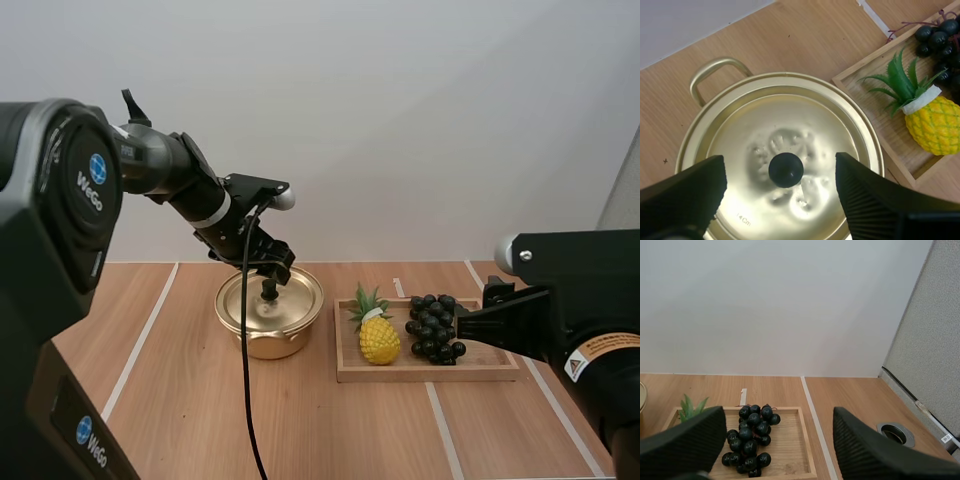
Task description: Open the pot, put the pineapple inside, and close it
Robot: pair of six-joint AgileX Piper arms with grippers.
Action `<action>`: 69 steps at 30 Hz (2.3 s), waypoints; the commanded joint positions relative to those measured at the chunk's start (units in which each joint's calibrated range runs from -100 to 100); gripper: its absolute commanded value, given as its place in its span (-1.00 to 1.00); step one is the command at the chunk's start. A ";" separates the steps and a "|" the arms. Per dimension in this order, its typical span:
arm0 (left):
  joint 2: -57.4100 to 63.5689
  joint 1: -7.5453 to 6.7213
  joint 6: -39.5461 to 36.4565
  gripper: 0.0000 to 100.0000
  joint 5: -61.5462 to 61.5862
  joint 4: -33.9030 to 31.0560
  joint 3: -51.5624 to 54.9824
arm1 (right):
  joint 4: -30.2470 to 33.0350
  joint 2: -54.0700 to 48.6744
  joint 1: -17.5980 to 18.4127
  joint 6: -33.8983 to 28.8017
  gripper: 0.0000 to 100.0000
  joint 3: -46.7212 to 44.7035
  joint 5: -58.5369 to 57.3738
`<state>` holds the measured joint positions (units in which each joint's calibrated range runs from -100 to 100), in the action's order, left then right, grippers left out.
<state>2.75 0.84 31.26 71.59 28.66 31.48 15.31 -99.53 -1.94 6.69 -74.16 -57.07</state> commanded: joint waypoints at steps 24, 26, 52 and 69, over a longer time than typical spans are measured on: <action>-2.09 -0.02 3.14 1.00 3.57 1.53 -0.11 | -2.57 0.00 -1.20 0.39 1.00 0.33 0.35; -2.09 -0.02 3.14 1.00 3.57 1.53 -0.11 | -2.57 0.00 -1.20 0.39 1.00 0.33 0.35; -2.23 -0.02 3.49 1.00 3.93 1.31 0.00 | -2.82 1.83 -1.20 0.39 1.00 0.33 26.07; -2.23 -0.02 4.28 1.00 2.62 1.06 0.00 | -17.57 25.62 -0.92 16.88 1.00 7.66 31.86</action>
<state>0.56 0.84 35.36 74.63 29.20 31.48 -0.74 -74.92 -2.92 22.66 -69.13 -25.62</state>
